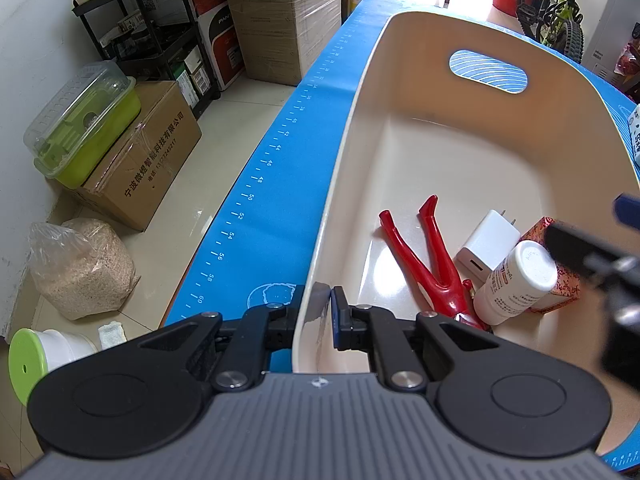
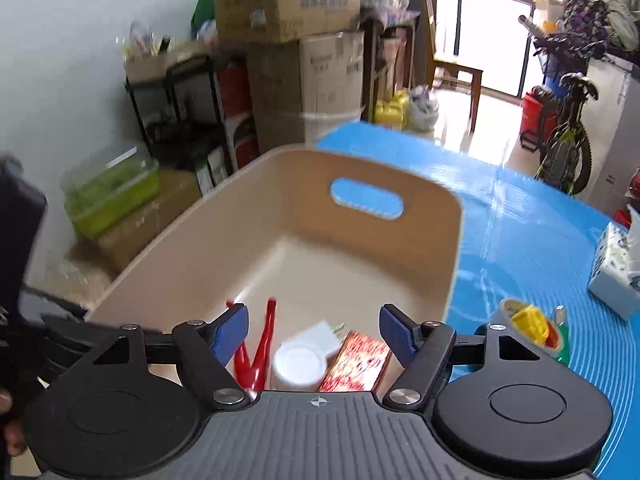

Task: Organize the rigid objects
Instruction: 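Lower the pill bottle into the basket and open the right gripper, then grasp the roll of tape by its rim with the right gripper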

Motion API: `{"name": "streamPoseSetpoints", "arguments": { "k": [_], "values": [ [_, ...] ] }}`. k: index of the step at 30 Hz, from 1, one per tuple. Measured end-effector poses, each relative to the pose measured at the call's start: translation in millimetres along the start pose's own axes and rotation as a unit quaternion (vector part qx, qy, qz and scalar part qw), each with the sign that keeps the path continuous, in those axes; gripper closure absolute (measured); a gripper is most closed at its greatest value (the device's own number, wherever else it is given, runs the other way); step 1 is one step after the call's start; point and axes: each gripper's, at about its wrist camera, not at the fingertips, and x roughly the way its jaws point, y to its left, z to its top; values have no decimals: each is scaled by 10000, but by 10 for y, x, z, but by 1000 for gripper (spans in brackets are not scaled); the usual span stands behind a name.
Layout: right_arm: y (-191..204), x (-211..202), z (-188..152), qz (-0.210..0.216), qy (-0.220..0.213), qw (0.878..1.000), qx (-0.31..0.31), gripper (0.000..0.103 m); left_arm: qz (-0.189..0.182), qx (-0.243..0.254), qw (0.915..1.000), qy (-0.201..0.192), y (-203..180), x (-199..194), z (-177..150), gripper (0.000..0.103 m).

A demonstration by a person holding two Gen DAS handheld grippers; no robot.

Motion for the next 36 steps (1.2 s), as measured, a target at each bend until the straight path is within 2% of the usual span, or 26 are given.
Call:
{"name": "streamPoseSetpoints", "arguments": {
  "k": [7,16,25,31,36],
  "values": [
    [-314,-224,112,-218,-522,9981,263,23,0,0,10000,1,0,1,0,89],
    [-958,-161,54,-870,-630,9914,754,23,13,2,10000,0,3,0,-2,89],
    [-1528,118,-135,-1409,-336,9819,1224,23,46,7,10000,2,14,-6,-7,88],
    [-1604,372,-271,-1603,-4,9828,919,23,51,9,10000,4,9,-6,-5,88],
    [-1569,520,-292,-1563,63,9862,543,26,52,10,10000,3,4,-6,-5,88]
  ]
}}
